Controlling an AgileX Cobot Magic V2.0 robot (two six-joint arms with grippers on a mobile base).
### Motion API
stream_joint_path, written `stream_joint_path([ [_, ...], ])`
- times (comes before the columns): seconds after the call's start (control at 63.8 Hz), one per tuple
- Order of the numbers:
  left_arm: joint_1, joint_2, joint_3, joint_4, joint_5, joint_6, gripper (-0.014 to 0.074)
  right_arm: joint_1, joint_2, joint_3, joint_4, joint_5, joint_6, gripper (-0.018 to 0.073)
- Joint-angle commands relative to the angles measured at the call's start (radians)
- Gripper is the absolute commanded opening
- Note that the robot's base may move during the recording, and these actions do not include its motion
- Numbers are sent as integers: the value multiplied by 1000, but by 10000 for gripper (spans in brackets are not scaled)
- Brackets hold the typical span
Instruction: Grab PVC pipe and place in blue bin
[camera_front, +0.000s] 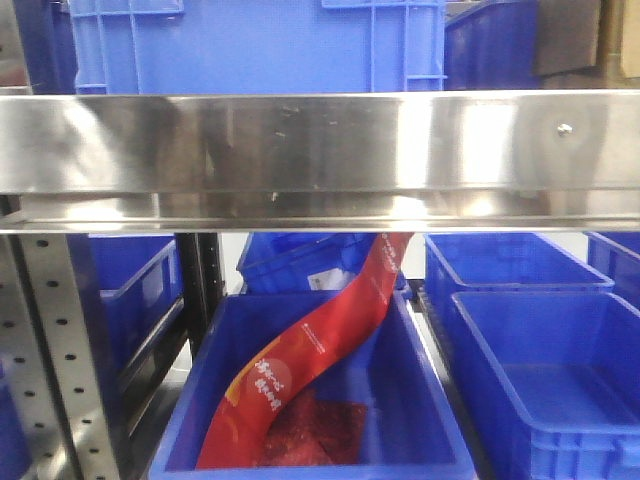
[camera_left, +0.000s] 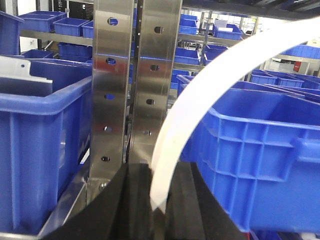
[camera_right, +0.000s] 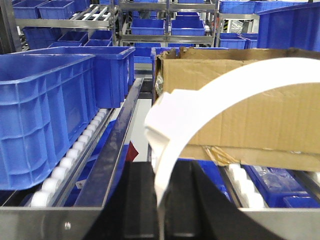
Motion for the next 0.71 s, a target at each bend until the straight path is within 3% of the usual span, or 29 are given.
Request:
stream_joint_path([
  [0.0, 0, -3, -3, -4, -34, -4, -111, 0, -1, -2, -3, -31, -8, -169],
  [0.69, 0, -3, -3, -4, -34, -4, -111, 0, -1, -2, -3, -31, -8, -169],
])
